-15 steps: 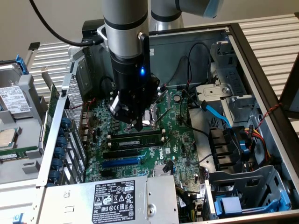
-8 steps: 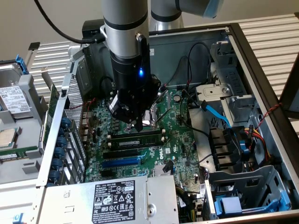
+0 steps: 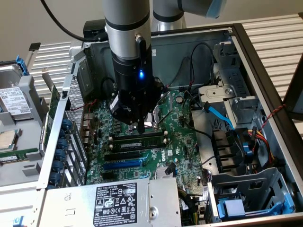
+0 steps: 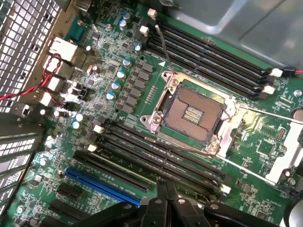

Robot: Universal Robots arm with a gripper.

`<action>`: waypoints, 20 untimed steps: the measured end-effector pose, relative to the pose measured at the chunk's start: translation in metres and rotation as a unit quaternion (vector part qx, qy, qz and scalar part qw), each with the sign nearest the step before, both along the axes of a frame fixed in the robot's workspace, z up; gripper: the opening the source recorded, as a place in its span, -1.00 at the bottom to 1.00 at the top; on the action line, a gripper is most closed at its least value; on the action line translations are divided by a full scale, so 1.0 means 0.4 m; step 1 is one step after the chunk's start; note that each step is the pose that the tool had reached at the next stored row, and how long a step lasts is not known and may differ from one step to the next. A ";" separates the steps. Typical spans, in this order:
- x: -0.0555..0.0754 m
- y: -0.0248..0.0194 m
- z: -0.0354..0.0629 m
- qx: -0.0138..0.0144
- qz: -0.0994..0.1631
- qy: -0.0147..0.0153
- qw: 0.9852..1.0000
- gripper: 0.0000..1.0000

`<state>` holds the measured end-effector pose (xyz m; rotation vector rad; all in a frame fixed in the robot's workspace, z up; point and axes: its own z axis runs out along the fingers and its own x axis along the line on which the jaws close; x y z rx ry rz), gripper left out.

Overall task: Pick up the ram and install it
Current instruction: 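Press down the ram until it locks into place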

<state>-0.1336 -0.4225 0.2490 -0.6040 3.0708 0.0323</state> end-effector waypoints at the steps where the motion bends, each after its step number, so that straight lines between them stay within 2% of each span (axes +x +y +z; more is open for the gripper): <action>1: 0.000 0.000 0.000 0.000 -0.006 0.000 1.000 -0.79; 5: 0.000 0.000 -0.001 -0.002 -0.030 0.000 1.000 -0.79; 10: 0.000 0.000 -0.002 -0.004 -0.059 0.000 0.998 -0.79; 15: 0.000 0.000 -0.003 -0.007 -0.087 0.000 0.996 -0.79; 20: 0.000 0.000 -0.004 -0.010 -0.113 0.000 0.993 -0.79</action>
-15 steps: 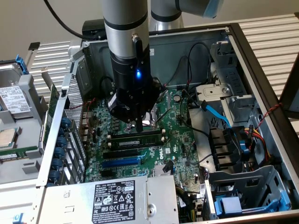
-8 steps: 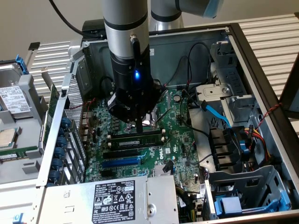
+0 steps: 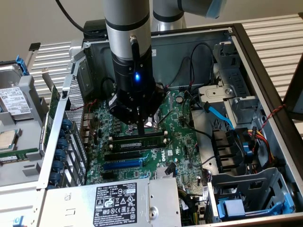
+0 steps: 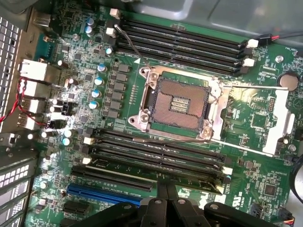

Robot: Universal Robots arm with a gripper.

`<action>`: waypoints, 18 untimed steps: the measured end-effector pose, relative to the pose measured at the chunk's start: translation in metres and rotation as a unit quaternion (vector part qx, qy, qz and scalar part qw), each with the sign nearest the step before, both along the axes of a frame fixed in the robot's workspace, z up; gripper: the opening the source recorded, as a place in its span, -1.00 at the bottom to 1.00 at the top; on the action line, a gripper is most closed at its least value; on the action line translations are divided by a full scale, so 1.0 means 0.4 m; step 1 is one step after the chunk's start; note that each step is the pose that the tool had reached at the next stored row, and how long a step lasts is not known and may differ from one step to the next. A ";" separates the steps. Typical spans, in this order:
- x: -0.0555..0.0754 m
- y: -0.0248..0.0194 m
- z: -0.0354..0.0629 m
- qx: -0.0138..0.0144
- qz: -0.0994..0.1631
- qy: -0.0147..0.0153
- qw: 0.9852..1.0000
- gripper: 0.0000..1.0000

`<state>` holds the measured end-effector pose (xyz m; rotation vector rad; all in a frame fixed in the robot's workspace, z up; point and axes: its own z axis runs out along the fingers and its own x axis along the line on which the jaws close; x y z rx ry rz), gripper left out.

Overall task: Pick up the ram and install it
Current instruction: 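Press down the ram until it locks into place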

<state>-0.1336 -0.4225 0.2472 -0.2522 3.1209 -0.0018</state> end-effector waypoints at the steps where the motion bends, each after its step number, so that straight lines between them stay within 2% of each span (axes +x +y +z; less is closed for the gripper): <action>1: 0.000 0.000 0.000 -0.001 -0.005 0.000 1.000 -0.79; 6: 0.000 0.000 -0.002 -0.004 -0.031 0.000 0.999 -0.79; 11: 0.000 0.000 -0.004 -0.007 -0.058 0.000 0.998 -0.79; 14: 0.000 0.000 -0.004 -0.012 -0.066 0.000 0.998 -0.79; 18: 0.000 0.000 -0.004 -0.012 -0.066 0.000 0.998 -0.79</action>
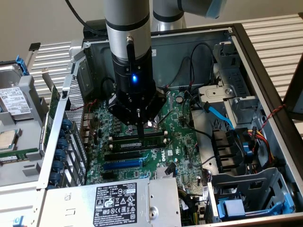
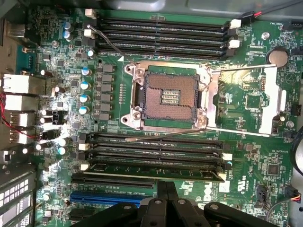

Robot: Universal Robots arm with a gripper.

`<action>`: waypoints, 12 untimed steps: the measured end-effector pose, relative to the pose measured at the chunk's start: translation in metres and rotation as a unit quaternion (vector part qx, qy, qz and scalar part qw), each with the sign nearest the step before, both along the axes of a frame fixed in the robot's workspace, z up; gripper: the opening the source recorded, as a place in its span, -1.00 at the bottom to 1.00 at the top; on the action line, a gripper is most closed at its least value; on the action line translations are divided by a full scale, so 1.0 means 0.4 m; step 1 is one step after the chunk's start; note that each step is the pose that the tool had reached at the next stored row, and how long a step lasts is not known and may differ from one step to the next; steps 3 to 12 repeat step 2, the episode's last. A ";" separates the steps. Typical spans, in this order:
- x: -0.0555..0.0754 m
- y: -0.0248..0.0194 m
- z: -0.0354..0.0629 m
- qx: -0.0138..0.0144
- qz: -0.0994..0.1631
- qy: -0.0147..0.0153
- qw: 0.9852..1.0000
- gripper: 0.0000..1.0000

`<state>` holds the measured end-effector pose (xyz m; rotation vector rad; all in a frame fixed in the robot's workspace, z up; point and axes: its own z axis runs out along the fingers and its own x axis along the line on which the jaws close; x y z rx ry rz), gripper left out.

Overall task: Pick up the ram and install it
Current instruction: 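Press down the ram until it locks into place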

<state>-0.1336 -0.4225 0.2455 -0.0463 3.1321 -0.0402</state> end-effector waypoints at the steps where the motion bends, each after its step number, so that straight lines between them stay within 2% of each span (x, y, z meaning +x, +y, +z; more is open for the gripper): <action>1: 0.000 0.000 0.000 0.000 0.000 0.000 1.000 -0.79; 12: 0.000 0.000 0.000 0.000 0.000 0.000 1.000 -0.79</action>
